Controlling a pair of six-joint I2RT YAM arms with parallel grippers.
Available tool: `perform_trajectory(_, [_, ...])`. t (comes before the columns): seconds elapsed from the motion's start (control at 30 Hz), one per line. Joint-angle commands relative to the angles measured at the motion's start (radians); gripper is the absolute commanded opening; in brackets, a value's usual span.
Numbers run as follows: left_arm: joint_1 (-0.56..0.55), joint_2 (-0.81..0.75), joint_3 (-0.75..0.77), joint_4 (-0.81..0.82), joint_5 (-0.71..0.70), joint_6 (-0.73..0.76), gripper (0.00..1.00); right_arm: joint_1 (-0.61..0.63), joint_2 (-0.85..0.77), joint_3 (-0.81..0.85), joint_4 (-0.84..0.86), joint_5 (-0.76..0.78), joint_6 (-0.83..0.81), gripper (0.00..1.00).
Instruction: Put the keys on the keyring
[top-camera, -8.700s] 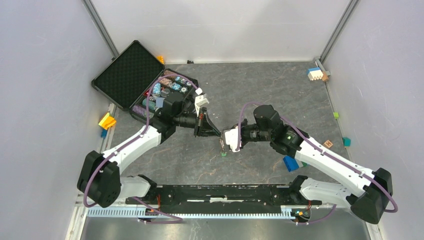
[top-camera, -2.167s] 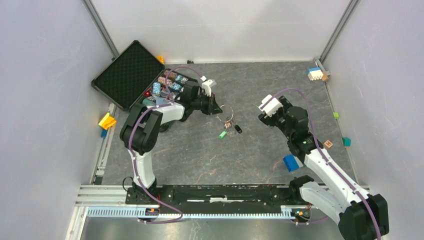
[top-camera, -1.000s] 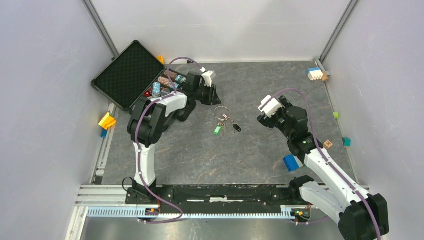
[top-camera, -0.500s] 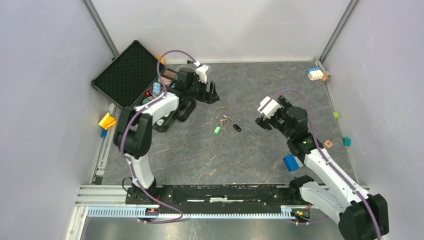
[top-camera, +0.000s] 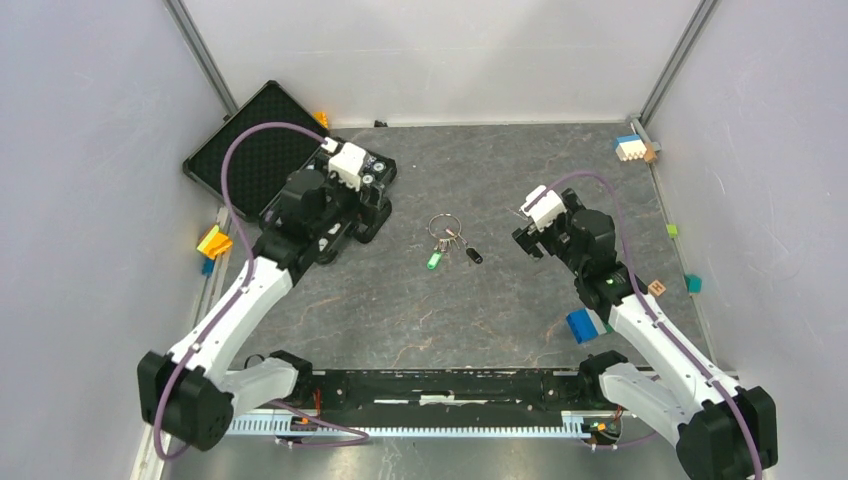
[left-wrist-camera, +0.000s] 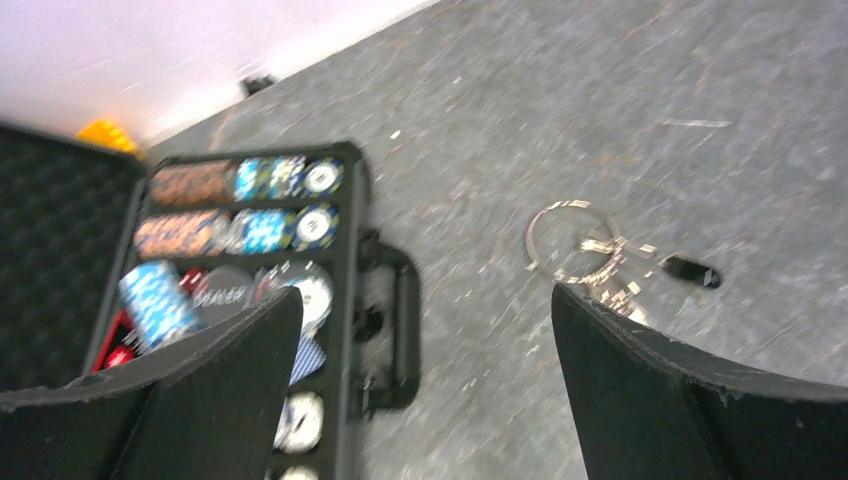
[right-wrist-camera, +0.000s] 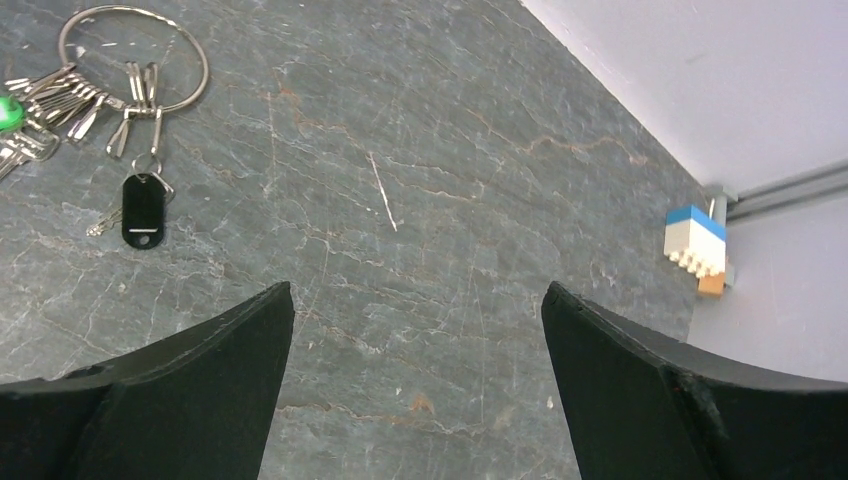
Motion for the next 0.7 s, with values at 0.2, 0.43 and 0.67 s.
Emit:
perform_trajectory(0.2, [0.071,-0.35,-0.129,-0.28,-0.238,0.112,1.0,-0.006,-0.096,-0.054,0.108,0.141,0.148,0.98])
perform_trajectory(0.43, [0.075,-0.636,-0.206,-0.334,-0.341,0.025,1.0,-0.01,-0.089,-0.053,0.029,0.03,0.14,0.98])
perform_trajectory(0.67, [0.102,-0.8,-0.335,-0.265,-0.348,-0.059,1.0,-0.01,-0.117,-0.058,0.015,0.023,0.133,0.98])
